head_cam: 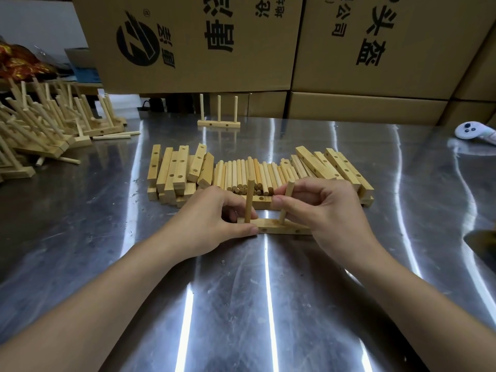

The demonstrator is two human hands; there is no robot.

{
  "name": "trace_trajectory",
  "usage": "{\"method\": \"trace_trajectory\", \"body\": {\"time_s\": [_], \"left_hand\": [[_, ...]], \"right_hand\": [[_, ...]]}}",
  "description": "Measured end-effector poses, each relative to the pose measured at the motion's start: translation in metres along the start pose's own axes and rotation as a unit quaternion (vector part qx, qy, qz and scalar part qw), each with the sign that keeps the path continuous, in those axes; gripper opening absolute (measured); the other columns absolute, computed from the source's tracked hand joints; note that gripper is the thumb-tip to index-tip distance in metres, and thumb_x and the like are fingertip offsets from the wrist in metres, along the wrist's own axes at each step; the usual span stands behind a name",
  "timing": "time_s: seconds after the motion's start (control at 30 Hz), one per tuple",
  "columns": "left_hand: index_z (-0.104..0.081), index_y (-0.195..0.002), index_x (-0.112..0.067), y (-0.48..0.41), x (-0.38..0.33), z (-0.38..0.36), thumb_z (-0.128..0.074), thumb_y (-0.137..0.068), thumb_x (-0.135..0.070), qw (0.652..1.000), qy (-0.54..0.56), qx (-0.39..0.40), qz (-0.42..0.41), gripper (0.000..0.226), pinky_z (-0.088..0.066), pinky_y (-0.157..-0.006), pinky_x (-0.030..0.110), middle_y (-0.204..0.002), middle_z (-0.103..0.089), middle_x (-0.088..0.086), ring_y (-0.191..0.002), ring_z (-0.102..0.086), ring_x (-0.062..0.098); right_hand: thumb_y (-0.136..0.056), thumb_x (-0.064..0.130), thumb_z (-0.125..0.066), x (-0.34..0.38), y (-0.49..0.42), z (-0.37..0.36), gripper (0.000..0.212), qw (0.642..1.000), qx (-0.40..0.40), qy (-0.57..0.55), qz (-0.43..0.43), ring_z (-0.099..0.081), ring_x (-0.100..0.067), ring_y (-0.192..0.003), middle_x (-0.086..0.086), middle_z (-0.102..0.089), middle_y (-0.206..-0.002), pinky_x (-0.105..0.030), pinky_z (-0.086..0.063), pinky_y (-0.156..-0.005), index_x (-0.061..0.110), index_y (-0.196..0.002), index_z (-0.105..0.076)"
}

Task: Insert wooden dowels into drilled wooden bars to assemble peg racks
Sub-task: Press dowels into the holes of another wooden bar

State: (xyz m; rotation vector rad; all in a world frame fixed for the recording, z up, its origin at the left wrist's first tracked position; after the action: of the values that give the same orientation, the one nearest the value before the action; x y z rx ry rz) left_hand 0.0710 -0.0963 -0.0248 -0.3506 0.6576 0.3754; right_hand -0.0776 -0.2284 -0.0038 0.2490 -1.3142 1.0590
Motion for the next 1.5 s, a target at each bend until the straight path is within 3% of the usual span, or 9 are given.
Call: {"method": "trace_trajectory", "body": {"time_s": [0.23, 0.37, 0.63, 0.9, 1.07, 1.17, 1.27, 1.4, 1.5], "left_hand": [[-0.081, -0.095, -0.044, 0.000, 0.000, 0.000, -0.087, -0.082, -0.049, 1.000, -0.001, 0.005, 0.002, 0.015, -0.055, -0.073, 0.036, -0.083, -0.070, -0.007, -0.080, -0.063, 0.010], [-0.081, -0.095, -0.043, -0.001, 0.000, 0.000, -0.086, -0.083, -0.049, 1.000, -0.002, 0.008, 0.000, 0.015, -0.054, -0.073, 0.035, -0.083, -0.069, -0.009, -0.081, -0.062, 0.008], [-0.081, -0.096, -0.042, -0.001, 0.002, -0.003, -0.087, -0.083, -0.048, 1.000, 0.007, 0.014, 0.003, 0.015, -0.057, -0.075, 0.036, -0.083, -0.070, -0.008, -0.082, -0.064, 0.008], [-0.081, -0.093, -0.043, 0.000, 0.002, -0.002, -0.087, -0.081, -0.049, 1.000, 0.006, 0.005, -0.001, 0.015, -0.055, -0.071, 0.031, -0.083, -0.069, -0.014, -0.082, -0.063, 0.006], [-0.081, -0.093, -0.043, -0.003, 0.000, -0.001, -0.089, -0.082, -0.045, 1.000, -0.006, 0.019, -0.007, 0.014, -0.053, -0.069, 0.026, -0.083, -0.070, -0.018, -0.082, -0.065, 0.004], [-0.080, -0.090, -0.044, -0.002, 0.003, 0.005, -0.090, -0.080, -0.044, 0.999, -0.025, 0.028, -0.001, 0.014, -0.044, -0.061, 0.014, -0.083, -0.070, -0.025, -0.081, -0.063, -0.002], [-0.079, -0.087, -0.043, 0.000, 0.009, 0.013, -0.090, -0.080, -0.044, 0.998, -0.041, 0.040, 0.011, 0.013, -0.041, -0.056, 0.007, -0.080, -0.067, -0.034, -0.078, -0.059, -0.013], [-0.079, -0.083, -0.039, 0.001, 0.012, 0.022, -0.092, -0.079, -0.042, 0.998, -0.060, 0.032, 0.010, 0.014, -0.040, -0.055, 0.004, -0.072, -0.064, -0.038, -0.073, -0.058, -0.016], [-0.078, -0.085, -0.037, 0.002, 0.016, 0.024, -0.091, -0.080, -0.040, 0.998, -0.054, 0.023, 0.025, 0.014, -0.041, -0.054, 0.006, -0.071, -0.069, -0.031, -0.069, -0.062, -0.012]], "right_hand": [[-0.089, 0.021, -0.086, 0.002, 0.003, -0.002, 0.011, 0.999, -0.015, 0.040, 0.005, -0.078, -0.007, -0.088, 0.012, -0.081, -0.088, -0.037, -0.066, -0.083, 0.022, -0.099, -0.083], [-0.091, 0.023, -0.083, 0.008, 0.004, 0.000, 0.027, 0.998, -0.012, 0.046, 0.039, -0.076, -0.001, -0.099, 0.015, -0.080, -0.101, -0.023, -0.061, -0.091, 0.023, -0.118, -0.079], [-0.088, 0.013, -0.086, 0.008, -0.001, 0.006, 0.017, 0.999, -0.031, -0.032, 0.027, -0.080, -0.016, -0.094, 0.003, -0.082, -0.094, -0.043, -0.064, -0.090, 0.017, -0.104, -0.081], [-0.086, 0.015, -0.087, 0.012, 0.002, 0.007, 0.015, 0.998, -0.045, 0.003, 0.033, -0.079, -0.007, -0.088, 0.009, -0.081, -0.090, -0.031, -0.065, -0.084, 0.018, -0.100, -0.081], [-0.088, 0.023, -0.085, 0.011, 0.003, 0.006, 0.019, 0.999, -0.031, 0.022, 0.033, -0.079, -0.009, -0.092, 0.009, -0.081, -0.093, -0.033, -0.065, -0.087, 0.020, -0.106, -0.081], [-0.098, 0.031, -0.075, 0.010, 0.005, 0.014, 0.017, 0.999, -0.039, -0.003, 0.024, -0.078, -0.013, -0.098, 0.006, -0.081, -0.098, -0.036, -0.066, -0.082, 0.020, -0.111, -0.079], [-0.108, 0.025, -0.062, 0.014, -0.004, 0.035, 0.020, 0.994, -0.103, -0.032, 0.007, -0.078, -0.018, -0.090, -0.003, -0.078, -0.090, -0.038, -0.066, -0.069, 0.016, -0.097, -0.077], [-0.108, 0.042, -0.058, 0.018, -0.027, 0.042, 0.041, 0.996, -0.078, 0.024, -0.021, -0.076, -0.017, -0.072, -0.004, -0.076, -0.076, -0.027, -0.057, -0.055, 0.019, -0.079, -0.075], [-0.106, 0.042, -0.060, 0.015, -0.043, 0.036, 0.036, 0.985, -0.058, 0.163, 0.004, -0.072, -0.008, -0.072, 0.005, -0.074, -0.073, -0.031, -0.057, -0.061, 0.023, -0.079, -0.075]]}}
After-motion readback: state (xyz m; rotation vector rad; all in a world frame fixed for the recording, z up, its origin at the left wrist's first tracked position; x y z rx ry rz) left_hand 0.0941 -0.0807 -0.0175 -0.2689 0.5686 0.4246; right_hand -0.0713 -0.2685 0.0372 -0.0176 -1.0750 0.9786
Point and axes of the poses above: each hand's wrist, its own y-axis away from the middle knuckle, its own z-axis out of the back of the hand, x = y × z, the point moved 8 cm from there along -y, towards the middle knuckle
